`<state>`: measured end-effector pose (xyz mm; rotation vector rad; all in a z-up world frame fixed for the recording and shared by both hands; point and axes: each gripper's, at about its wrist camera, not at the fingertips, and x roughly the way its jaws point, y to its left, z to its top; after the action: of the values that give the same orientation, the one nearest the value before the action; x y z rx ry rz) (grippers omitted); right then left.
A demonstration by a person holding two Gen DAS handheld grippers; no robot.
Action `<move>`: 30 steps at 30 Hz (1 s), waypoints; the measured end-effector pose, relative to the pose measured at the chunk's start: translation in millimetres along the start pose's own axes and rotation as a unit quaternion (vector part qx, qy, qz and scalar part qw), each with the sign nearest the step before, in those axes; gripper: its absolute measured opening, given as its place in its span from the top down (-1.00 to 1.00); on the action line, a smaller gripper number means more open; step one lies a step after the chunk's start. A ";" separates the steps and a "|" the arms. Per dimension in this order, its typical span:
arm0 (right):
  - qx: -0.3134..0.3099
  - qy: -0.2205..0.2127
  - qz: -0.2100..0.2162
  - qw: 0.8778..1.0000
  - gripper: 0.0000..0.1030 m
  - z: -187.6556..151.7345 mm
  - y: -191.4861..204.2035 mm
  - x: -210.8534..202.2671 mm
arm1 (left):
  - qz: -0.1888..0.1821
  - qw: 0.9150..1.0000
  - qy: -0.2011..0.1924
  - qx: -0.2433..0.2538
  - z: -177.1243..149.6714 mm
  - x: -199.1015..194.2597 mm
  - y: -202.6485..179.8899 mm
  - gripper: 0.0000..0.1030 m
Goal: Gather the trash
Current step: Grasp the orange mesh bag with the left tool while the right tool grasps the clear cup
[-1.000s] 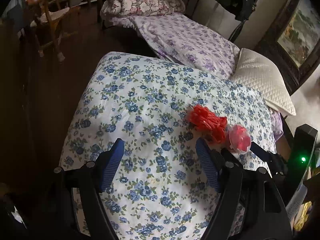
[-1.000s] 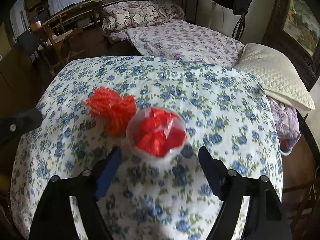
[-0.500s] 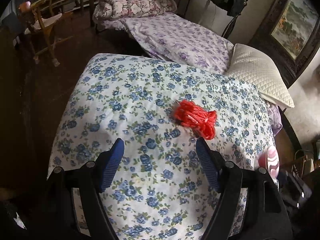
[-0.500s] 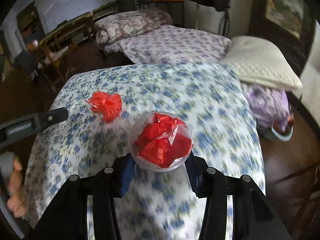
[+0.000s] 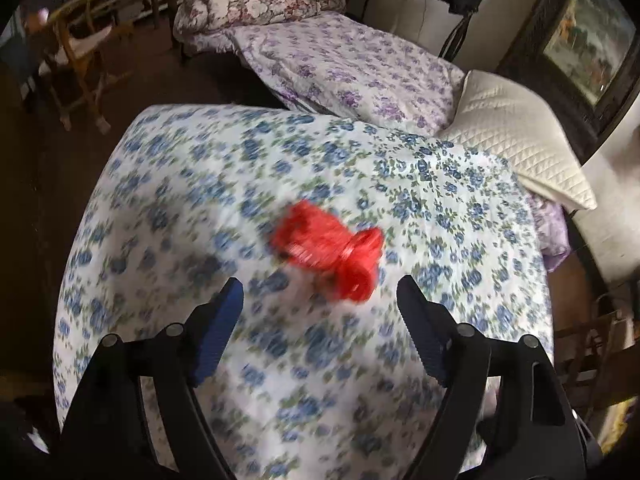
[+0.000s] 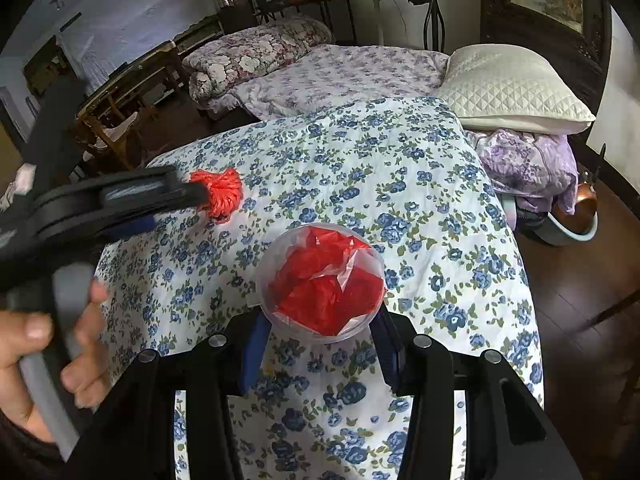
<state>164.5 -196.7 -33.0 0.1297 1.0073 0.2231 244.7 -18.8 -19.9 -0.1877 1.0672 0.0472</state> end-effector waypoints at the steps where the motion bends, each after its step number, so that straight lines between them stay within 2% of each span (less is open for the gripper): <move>1: 0.003 0.002 0.002 1.000 0.09 1.2 -1.7 1.0 | 0.009 1.000 0.005 0.004 3.1 6.2 -4.4 -0.49; 5: 0.010 0.001 0.009 1.000 0.09 4.5 -10.1 1.3 | 0.003 0.999 0.024 -0.021 10.0 22.2 -1.3 -0.49; 8: 0.021 0.001 0.030 0.999 0.09 7.5 -15.0 1.3 | 0.012 0.999 0.028 -0.044 14.2 30.9 5.6 -0.49; 17: 0.019 0.004 0.039 0.999 0.09 8.3 -8.0 3.1 | 0.032 0.998 0.029 -0.037 23.2 42.1 0.1 -0.44; 22: 0.009 0.006 0.034 0.999 0.09 6.9 -2.9 5.4 | 0.038 0.999 0.023 -0.006 25.6 42.0 -9.6 0.10; 26: 0.001 0.008 0.029 1.000 0.09 5.8 -1.5 6.9 | 0.069 0.997 -0.013 0.027 18.1 25.3 -13.8 0.15; 30: -0.005 0.021 0.026 0.999 0.08 5.3 -2.6 12.0 | 0.060 0.997 -0.020 0.047 8.6 12.0 -13.6 0.15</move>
<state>175.5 -196.3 -40.7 0.1418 1.0442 0.2787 259.7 -31.3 -24.6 -0.0383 1.0369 0.1082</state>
